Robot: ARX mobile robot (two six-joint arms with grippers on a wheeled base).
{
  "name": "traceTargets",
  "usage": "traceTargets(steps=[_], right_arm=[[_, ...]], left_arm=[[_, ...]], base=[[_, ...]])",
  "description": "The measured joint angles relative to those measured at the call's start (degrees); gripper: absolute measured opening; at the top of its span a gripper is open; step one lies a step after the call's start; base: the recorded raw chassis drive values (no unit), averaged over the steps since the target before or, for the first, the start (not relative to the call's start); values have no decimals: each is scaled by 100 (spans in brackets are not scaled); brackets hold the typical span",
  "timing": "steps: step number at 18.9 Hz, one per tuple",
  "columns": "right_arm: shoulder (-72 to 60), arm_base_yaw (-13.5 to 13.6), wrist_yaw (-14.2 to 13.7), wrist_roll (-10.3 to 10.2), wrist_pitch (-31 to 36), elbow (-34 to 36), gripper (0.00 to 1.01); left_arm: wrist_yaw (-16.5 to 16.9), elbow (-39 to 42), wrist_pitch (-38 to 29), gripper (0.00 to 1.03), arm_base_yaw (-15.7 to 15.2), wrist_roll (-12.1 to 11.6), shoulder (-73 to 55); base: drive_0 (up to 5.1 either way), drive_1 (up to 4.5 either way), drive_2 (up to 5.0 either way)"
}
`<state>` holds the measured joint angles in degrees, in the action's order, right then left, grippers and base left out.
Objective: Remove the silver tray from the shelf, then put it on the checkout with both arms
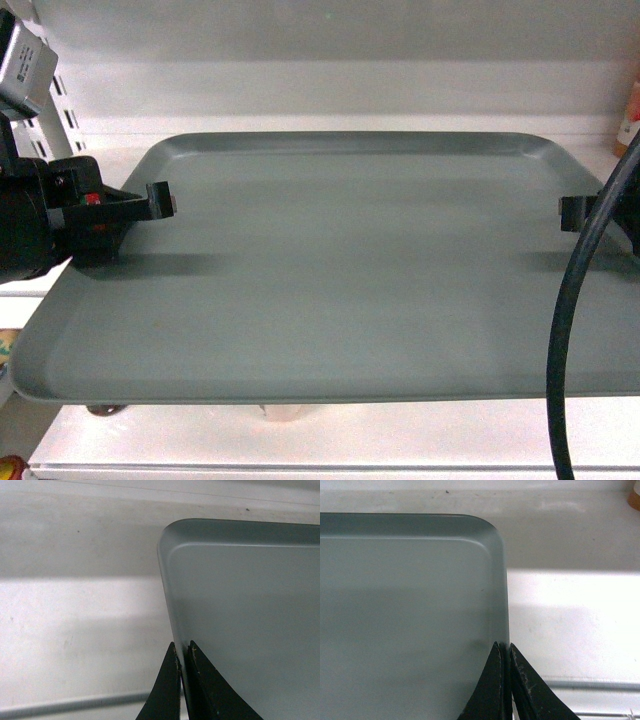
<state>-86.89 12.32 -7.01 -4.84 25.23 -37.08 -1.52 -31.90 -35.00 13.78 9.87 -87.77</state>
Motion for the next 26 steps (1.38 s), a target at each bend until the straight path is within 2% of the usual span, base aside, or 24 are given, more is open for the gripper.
traceTargets(steps=[26], right_arm=[[2,0,-7,28,-26,22,3]], left_arm=[[-9,22,13,3,15,-2,-7]], base=[[7,-426,440]])
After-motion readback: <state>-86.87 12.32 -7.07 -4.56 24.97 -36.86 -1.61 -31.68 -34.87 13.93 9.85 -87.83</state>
